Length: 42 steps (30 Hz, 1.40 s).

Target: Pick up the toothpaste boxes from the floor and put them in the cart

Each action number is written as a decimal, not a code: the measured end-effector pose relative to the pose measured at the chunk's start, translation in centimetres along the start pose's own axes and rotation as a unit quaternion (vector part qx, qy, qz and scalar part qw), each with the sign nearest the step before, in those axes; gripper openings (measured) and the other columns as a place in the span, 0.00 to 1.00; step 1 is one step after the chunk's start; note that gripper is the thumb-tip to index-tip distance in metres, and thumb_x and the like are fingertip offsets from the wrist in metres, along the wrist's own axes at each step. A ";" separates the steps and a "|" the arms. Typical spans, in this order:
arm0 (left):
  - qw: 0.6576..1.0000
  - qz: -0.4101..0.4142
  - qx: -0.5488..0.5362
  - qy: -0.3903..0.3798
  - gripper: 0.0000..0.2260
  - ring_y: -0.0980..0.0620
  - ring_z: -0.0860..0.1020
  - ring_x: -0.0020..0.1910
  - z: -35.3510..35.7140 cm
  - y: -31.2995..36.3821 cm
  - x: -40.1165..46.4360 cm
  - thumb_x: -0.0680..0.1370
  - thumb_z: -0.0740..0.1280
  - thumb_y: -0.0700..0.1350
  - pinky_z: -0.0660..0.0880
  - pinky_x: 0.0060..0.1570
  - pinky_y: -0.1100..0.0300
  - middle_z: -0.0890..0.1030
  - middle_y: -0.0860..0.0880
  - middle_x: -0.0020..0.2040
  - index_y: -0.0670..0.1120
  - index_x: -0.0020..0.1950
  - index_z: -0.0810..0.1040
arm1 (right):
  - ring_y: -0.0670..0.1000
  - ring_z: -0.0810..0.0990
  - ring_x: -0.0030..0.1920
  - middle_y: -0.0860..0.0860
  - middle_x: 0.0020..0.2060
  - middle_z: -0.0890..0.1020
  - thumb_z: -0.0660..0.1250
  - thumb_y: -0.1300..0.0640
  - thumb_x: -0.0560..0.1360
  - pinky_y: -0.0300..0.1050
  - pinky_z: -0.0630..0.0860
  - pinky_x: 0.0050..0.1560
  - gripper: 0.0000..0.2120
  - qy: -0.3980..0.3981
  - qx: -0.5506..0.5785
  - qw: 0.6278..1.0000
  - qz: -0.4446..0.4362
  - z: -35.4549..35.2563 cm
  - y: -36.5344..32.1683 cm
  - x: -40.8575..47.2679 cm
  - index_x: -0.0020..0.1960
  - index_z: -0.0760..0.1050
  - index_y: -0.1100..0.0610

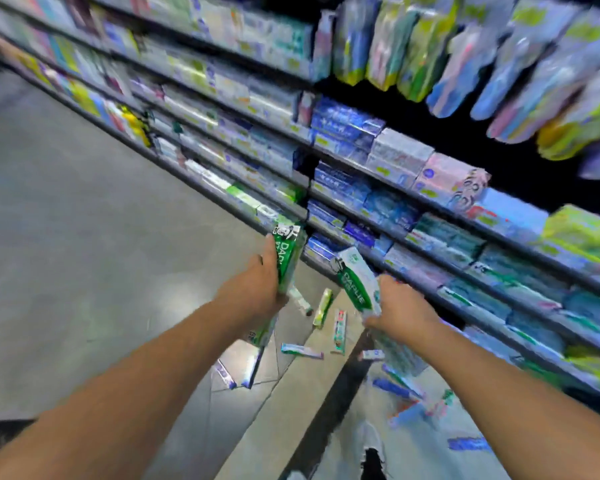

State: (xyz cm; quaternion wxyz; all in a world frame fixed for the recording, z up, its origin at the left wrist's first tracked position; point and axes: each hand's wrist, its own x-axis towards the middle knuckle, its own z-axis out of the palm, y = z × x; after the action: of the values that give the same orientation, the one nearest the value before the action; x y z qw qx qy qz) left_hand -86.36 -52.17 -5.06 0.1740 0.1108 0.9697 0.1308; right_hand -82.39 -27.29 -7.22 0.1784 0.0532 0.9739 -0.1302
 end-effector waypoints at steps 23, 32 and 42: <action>0.931 0.314 0.115 -0.145 0.47 0.38 0.76 0.60 9.5 50.0 -8.7 0.79 0.66 0.55 0.75 0.51 0.48 0.52 0.38 0.79 0.46 0.78 0.30 | 0.56 0.79 0.47 0.55 0.47 0.78 0.75 0.39 0.67 0.52 0.78 0.48 0.29 0.099 0.164 0.916 0.353 -8.5 38.7 -33.3 0.52 0.70 0.60; 0.877 0.419 0.173 -0.160 0.47 0.37 0.76 0.60 18.4 69.0 -15.9 0.78 0.66 0.57 0.72 0.49 0.50 0.62 0.36 0.74 0.43 0.78 0.32 | 0.54 0.78 0.41 0.52 0.43 0.77 0.76 0.41 0.67 0.45 0.76 0.39 0.29 0.136 0.212 0.848 0.467 -6.8 54.0 -47.6 0.55 0.69 0.59; 0.824 0.487 0.200 -0.209 0.48 0.37 0.72 0.65 27.5 86.8 -18.6 0.77 0.66 0.58 0.72 0.58 0.46 0.60 0.40 0.76 0.46 0.78 0.30 | 0.52 0.76 0.42 0.53 0.44 0.77 0.76 0.40 0.66 0.45 0.70 0.34 0.26 0.155 0.236 0.778 0.561 -4.9 67.4 -55.1 0.51 0.69 0.55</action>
State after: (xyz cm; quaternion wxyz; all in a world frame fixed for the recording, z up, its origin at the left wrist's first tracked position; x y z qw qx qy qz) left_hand -44.54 30.64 1.13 0.2598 0.6255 0.7353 -0.0248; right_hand -22.62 35.65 1.25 0.0480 0.6502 0.7249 -0.2224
